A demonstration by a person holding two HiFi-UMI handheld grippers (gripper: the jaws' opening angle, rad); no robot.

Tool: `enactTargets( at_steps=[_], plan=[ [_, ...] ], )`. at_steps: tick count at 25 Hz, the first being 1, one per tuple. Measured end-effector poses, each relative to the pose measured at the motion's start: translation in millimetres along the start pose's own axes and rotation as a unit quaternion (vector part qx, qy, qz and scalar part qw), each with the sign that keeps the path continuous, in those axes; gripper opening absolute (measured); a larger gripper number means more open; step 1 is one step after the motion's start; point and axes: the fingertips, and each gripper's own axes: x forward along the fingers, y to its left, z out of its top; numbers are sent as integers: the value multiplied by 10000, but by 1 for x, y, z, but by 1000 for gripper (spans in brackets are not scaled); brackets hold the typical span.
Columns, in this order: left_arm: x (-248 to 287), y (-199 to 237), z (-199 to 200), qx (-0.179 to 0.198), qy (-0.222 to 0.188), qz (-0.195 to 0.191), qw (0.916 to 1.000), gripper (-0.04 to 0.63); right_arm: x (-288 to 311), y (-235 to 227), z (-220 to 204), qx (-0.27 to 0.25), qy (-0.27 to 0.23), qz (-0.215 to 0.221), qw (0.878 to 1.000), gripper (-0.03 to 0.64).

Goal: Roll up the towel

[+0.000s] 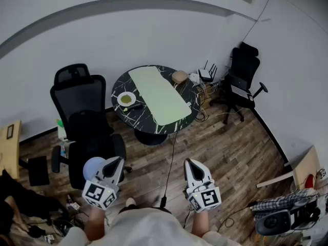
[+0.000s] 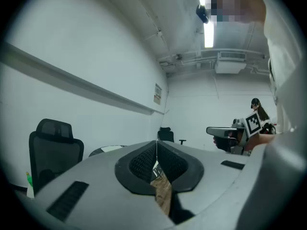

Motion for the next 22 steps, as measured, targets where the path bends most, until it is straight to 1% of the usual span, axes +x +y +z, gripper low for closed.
enactTargets(
  at_steps=[14, 16, 18, 20, 22],
  plan=[
    [2, 1, 1, 28, 58, 26, 10000, 5, 2, -2, -1, 47, 39, 26, 10000, -9],
    [2, 1, 1, 21, 61, 24, 10000, 5, 3, -1, -2, 110, 56, 80, 9999, -9],
    [1, 1, 0, 12, 61, 20, 10000, 5, 4, 5, -2, 125, 41, 222, 9997, -9],
    [2, 0, -1, 18, 70, 20, 10000, 5, 4, 12, 0, -62, -7, 330, 9994, -9],
    [3, -1, -2, 36, 84, 16, 10000, 5, 5, 14, 2, -291, -52, 291, 9991, -8]
  ],
)
